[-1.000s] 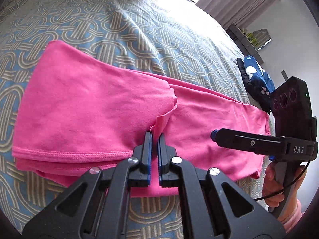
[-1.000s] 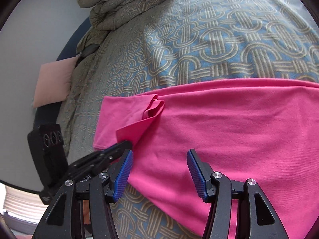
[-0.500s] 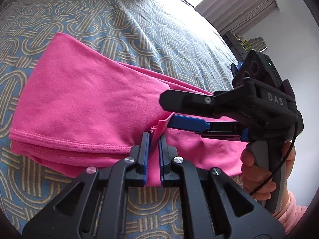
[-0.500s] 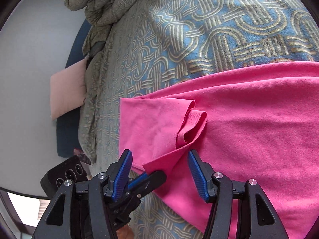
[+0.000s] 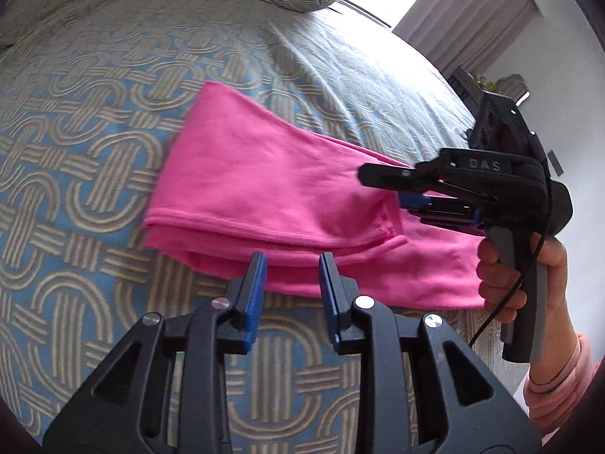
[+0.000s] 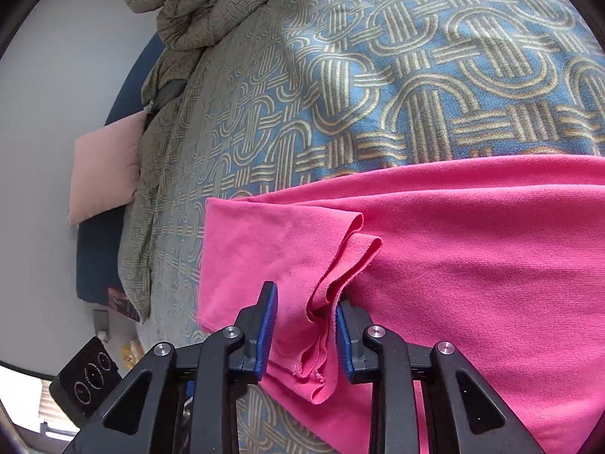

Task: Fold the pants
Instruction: 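Pinch the folded edge with right tool while left tool pinches the stack edge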

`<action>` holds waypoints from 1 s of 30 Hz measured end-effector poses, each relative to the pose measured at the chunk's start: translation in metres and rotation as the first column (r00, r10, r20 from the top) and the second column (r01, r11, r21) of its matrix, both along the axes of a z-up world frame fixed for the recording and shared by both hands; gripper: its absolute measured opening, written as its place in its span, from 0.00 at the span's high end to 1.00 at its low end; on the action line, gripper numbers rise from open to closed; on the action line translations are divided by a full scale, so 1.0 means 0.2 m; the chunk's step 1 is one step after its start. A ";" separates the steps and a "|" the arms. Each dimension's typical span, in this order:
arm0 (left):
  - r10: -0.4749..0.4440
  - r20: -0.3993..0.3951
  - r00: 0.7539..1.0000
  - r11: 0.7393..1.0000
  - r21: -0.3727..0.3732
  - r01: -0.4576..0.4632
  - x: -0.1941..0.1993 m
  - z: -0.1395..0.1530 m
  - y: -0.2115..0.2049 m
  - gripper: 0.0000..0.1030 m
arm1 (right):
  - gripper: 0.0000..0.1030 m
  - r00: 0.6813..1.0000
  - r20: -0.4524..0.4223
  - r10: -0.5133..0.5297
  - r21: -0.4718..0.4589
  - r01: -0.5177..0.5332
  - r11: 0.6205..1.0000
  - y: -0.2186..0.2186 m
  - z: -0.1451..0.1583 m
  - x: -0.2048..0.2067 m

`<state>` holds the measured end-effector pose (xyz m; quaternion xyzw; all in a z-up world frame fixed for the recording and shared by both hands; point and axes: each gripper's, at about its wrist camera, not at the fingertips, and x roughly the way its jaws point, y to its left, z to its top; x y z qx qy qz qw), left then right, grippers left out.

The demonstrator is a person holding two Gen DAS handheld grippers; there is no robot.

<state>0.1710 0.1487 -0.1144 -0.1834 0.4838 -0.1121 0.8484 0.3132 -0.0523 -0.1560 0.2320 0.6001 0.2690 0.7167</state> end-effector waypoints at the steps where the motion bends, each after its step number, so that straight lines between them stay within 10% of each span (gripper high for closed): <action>1: 0.030 -0.010 0.999 1.000 -0.007 -0.030 -0.02 -0.01 0.06 0.72 | 0.73 1.000 0.016 0.003 -0.003 -0.003 1.000 0.01 0.01 0.00; 13: 0.103 -0.016 0.995 0.990 0.101 -0.101 -0.09 -0.07 0.23 0.71 | 0.64 0.998 -0.023 0.051 -0.021 -0.052 0.998 0.06 -0.04 -0.01; 15: 0.083 -0.006 0.996 0.985 0.149 -0.082 -0.06 -0.07 0.20 0.71 | 0.95 0.999 -0.037 0.039 -0.008 -0.039 0.999 0.04 -0.04 -0.01; 17: 0.071 -0.004 0.997 0.981 0.180 -0.069 -0.03 -0.07 0.17 0.70 | 0.95 0.999 -0.036 0.034 0.001 -0.034 0.999 0.03 -0.02 0.00; 30: 0.040 0.023 0.999 0.985 0.167 -0.044 0.04 -0.05 0.06 0.51 | 0.95 0.979 0.188 0.079 0.072 -0.094 0.993 0.11 0.50 -0.10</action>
